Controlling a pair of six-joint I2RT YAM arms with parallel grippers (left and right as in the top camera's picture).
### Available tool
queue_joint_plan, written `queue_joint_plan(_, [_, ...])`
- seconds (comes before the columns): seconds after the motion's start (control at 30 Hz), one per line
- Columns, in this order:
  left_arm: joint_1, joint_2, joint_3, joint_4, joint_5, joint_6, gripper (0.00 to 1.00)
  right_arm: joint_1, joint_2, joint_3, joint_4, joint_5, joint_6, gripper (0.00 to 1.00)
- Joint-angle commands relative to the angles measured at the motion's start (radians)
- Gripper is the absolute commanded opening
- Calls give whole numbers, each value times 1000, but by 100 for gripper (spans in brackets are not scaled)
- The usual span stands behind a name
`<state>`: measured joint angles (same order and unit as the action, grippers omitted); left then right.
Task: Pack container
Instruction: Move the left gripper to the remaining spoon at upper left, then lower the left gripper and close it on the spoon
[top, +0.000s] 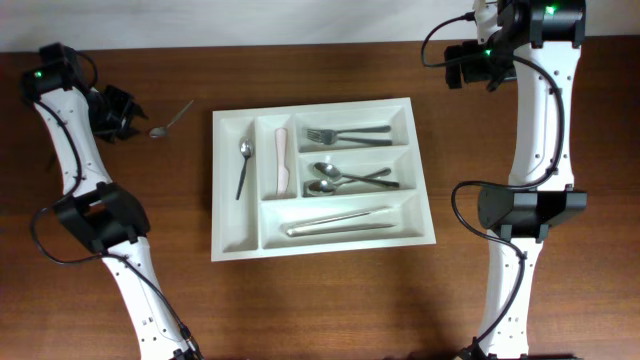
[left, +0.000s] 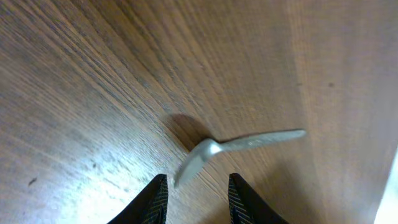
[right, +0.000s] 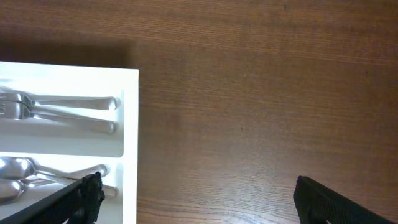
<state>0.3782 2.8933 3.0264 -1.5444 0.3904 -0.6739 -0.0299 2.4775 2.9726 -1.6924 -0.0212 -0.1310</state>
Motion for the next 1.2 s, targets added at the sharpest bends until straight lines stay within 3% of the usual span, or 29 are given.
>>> queue_joint_plan(0.0, [2, 52, 4, -4, 14, 16, 34, 3, -31, 10, -6, -10, 2, 99])
queue_joint_plan(0.17, [2, 74, 4, -12, 18, 21, 41, 3, -31, 10, -6, -10, 2, 99])
queue_joint_plan(0.7, [-28, 76, 4, 7, 63, 93, 39, 3, -31, 10, -6, -10, 2, 99])
queue_joint_plan(1.17, [-82, 76, 4, 41, 62, 93, 25, 3, -31, 10, -6, -10, 2, 99])
